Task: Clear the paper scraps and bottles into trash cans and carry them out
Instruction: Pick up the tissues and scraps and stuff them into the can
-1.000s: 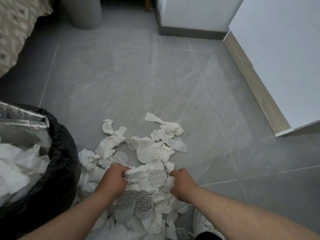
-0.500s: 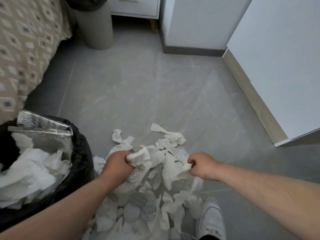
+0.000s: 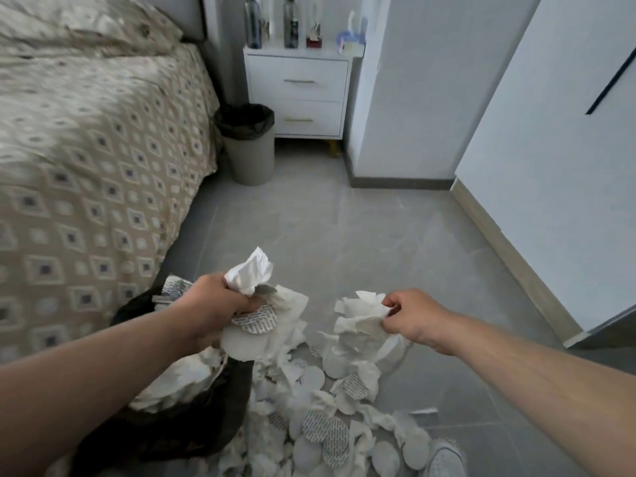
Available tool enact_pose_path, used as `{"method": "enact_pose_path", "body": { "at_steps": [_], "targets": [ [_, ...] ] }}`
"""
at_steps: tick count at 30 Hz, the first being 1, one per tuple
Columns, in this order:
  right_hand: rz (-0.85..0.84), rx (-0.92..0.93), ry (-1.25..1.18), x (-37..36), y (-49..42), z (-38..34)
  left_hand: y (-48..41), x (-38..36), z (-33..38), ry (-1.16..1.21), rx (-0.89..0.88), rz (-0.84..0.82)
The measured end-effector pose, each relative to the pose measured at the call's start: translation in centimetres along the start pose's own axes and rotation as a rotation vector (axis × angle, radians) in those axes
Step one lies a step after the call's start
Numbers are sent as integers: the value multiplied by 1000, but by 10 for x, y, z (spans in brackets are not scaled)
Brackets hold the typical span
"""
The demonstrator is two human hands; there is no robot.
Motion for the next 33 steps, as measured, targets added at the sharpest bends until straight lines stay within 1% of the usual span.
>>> {"method": "enact_pose_path", "body": {
  "at_steps": [2,5,7,9,11,12,13,15,17,18,20,22,23,24,26,27,29,30,33],
  "targets": [
    [-25,1,-41,-11,-3,-9,11,22,-7,112,14,14],
    [-51,-36,-208,-21,-9,-13,22,55,-29,275,50,83],
    [-67,-64,-337,-29,-17,-20,24,82,-48,387,56,157],
    [-82,-85,-409,-38,-23,-26,21,110,-69,491,66,236],
    [-106,-106,-445,-45,-29,-30,13,135,-95,499,85,338],
    [-119,-116,-462,-49,-31,-31,10,145,-107,447,91,399],
    [-134,-128,-484,-52,-33,-31,5,154,-120,336,91,463],
    [-163,-150,-516,-59,-34,-32,-4,162,-135,-21,59,535],
    [-186,-168,-528,-63,-37,-31,-18,158,-140,-426,24,505],
    [-187,-172,-532,-63,-38,-31,-27,153,-140,-577,-27,459],
    [-190,-180,-539,-62,-40,-31,-43,137,-143,-784,-54,316],
    [-187,-194,-554,-62,-40,-31,-58,123,-166,-1022,72,120],
    [-188,-201,-561,-62,-40,-31,-62,117,-175,-1154,126,50],
    [-191,-206,-566,-62,-39,-31,-67,113,-182,-1268,139,4],
    [-198,-210,-566,-62,-37,-32,-66,107,-179,-1335,106,9],
    [-199,-213,-567,-61,-37,-33,-64,108,-177,-1310,90,29],
    [-190,-217,-581,-57,-35,-38,-54,114,-170,-1165,71,95],
    [-187,-212,-591,-55,-33,-42,-46,118,-164,-1105,31,136],
    [-189,-167,-606,-47,-29,-63,-16,132,-141,-1084,-202,281]
  ]
}}
Point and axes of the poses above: each hand's wrist, its own y-axis away from the middle knuckle, its own x-axis out of the back of the hand, z = x × y, the point moved 7 cm from there along -y, towards the middle knuckle, and after that the axes turned 3 degrees about -y, right-handed, at the moved point
